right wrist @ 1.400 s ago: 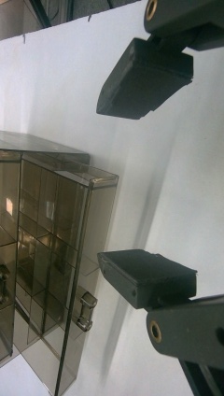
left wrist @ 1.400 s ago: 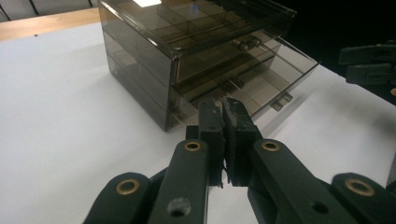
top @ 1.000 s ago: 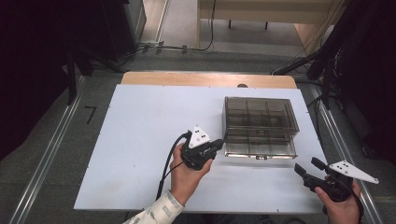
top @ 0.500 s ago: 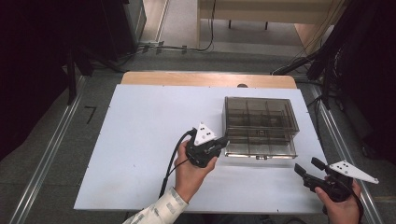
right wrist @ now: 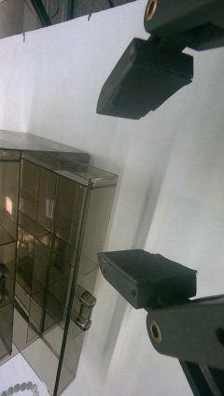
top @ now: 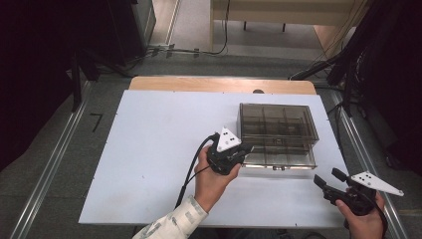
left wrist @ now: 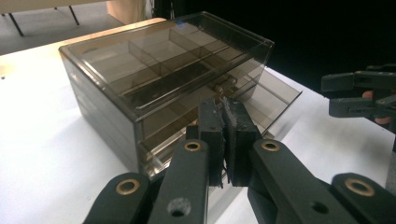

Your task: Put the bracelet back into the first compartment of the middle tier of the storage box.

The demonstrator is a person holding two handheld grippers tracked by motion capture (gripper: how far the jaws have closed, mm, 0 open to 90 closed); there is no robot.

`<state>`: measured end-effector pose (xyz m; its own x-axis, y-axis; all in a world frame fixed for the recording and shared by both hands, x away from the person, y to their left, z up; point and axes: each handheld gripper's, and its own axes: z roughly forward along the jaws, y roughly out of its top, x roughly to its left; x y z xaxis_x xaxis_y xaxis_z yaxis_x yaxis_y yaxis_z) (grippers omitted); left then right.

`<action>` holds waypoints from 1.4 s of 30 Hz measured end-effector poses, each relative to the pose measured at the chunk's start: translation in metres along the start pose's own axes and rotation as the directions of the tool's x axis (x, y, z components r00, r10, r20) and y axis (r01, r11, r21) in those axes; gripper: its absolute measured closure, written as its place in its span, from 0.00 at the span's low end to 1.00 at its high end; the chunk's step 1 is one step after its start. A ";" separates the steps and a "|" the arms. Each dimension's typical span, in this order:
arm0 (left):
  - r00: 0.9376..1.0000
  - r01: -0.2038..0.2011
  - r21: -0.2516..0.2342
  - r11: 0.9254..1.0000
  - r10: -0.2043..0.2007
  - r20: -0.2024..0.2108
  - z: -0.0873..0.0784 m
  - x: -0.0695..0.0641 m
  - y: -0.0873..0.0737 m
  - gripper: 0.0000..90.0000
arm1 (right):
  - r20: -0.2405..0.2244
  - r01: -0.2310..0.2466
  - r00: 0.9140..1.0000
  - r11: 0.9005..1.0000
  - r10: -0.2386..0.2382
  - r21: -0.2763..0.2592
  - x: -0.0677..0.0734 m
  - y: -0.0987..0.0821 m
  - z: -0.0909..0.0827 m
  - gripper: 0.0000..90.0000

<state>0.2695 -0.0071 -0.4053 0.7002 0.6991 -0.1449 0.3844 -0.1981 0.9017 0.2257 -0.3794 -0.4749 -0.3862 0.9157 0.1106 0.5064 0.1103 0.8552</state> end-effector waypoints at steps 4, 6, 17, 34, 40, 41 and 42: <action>1.000 -0.007 -0.004 1.000 0.007 0.005 0.006 -0.002 0.002 0.98 | -0.001 -0.002 1.000 1.000 0.002 0.002 0.000 0.000 0.000 0.25; 1.000 -0.006 -0.007 1.000 0.006 0.006 0.010 -0.003 0.002 0.98 | -0.002 -0.002 1.000 1.000 0.002 0.003 0.000 0.000 0.000 0.25; 1.000 0.005 0.003 1.000 -0.005 0.009 0.030 -0.002 -0.001 0.98 | -0.003 -0.001 1.000 1.000 0.001 0.004 0.000 -0.001 0.000 0.25; 1.000 0.015 0.053 0.998 -0.016 0.012 0.058 -0.001 -0.009 0.98 | -0.005 0.001 1.000 1.000 -0.001 0.006 -0.001 -0.001 0.000 0.25; 1.000 0.018 0.072 0.997 -0.018 -0.002 0.062 0.003 -0.014 0.98 | -0.004 -0.002 1.000 1.000 0.002 0.005 -0.001 -0.001 0.000 0.25; 1.000 0.019 0.073 0.997 -0.018 -0.007 0.062 0.003 -0.015 0.98 | -0.004 -0.002 1.000 1.000 0.002 0.005 -0.001 -0.001 0.000 0.25; 1.000 0.018 0.079 0.997 -0.017 -0.008 0.063 0.004 -0.016 0.98 | -0.004 -0.002 1.000 1.000 0.002 0.005 -0.001 -0.001 0.000 0.25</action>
<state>0.3040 -0.0443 -0.4454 0.6889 0.7076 -0.1573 0.4431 -0.2393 0.8640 0.2254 -0.3805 -0.4758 -0.3881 0.9145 0.1138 0.5112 0.1109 0.8523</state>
